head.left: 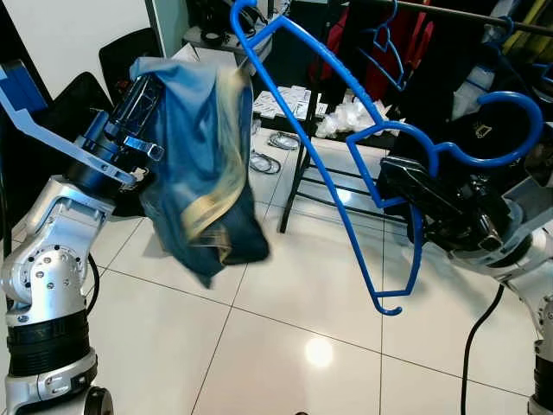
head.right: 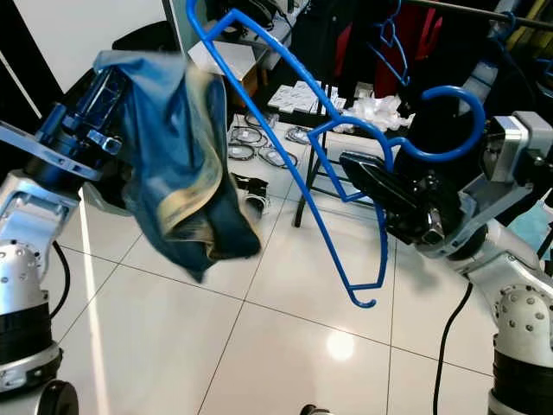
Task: Hang hanger
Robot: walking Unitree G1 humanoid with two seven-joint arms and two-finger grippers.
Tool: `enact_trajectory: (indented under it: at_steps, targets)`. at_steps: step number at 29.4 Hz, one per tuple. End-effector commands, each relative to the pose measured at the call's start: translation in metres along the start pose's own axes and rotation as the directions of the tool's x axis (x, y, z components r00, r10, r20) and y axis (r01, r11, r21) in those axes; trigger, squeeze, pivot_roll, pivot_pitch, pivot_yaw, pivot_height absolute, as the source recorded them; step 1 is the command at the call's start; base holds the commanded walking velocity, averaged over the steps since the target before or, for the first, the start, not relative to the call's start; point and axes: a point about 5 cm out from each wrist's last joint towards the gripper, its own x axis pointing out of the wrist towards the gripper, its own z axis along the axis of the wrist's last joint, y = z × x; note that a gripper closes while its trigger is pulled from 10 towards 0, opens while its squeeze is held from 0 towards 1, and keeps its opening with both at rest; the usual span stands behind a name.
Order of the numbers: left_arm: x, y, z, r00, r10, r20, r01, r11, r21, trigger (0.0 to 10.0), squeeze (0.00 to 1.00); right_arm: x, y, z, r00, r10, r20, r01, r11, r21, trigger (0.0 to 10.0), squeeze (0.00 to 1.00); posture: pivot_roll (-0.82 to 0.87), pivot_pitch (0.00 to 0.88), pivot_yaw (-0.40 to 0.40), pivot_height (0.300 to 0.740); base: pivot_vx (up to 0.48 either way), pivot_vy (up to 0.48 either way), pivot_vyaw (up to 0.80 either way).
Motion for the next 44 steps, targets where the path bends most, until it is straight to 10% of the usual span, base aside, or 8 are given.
enact_trajectory:
  at_steps: [1, 13, 28, 44]
  targets:
    - [0.002, -0.003, 0.002, 1.000, -0.007, 0.019, 0.007, 1.000, 0.004, 10.0, 0.00, 0.002, 0.002, 0.002, 1.000, 0.017, 0.010, -0.016, 1.000, -0.004, 10.0, 0.00, -0.04, 0.134, 0.011, 0.740, 0.000, 0.000, 0.00]
    - [0.007, -0.007, 0.002, 0.999, -0.024, 0.032, 0.024, 1.000, -0.012, 10.0, 0.00, -0.020, -0.001, -0.033, 0.944, -0.061, -0.323, 0.060, 0.998, -0.015, 10.0, 0.00, -0.03, 0.143, 0.016, 0.740, 0.000, 0.000, 0.00]
    - [0.010, -0.011, 0.003, 0.998, -0.050, 0.036, 0.051, 0.998, -0.028, 10.0, 0.00, -0.045, -0.004, -0.018, 0.917, -0.144, -0.372, 0.123, 0.989, -0.080, 10.0, 0.00, -0.04, 0.141, 0.021, 0.740, 0.000, 0.000, 0.00]
    - [0.013, -0.025, -0.007, 0.994, -0.106, 0.031, 0.108, 0.991, -0.083, 10.0, 0.00, -0.033, -0.005, -0.011, 0.944, -0.098, -0.314, 0.075, 0.994, -0.085, 10.0, 0.00, -0.04, 0.137, 0.017, 0.740, 0.000, 0.000, 0.00]
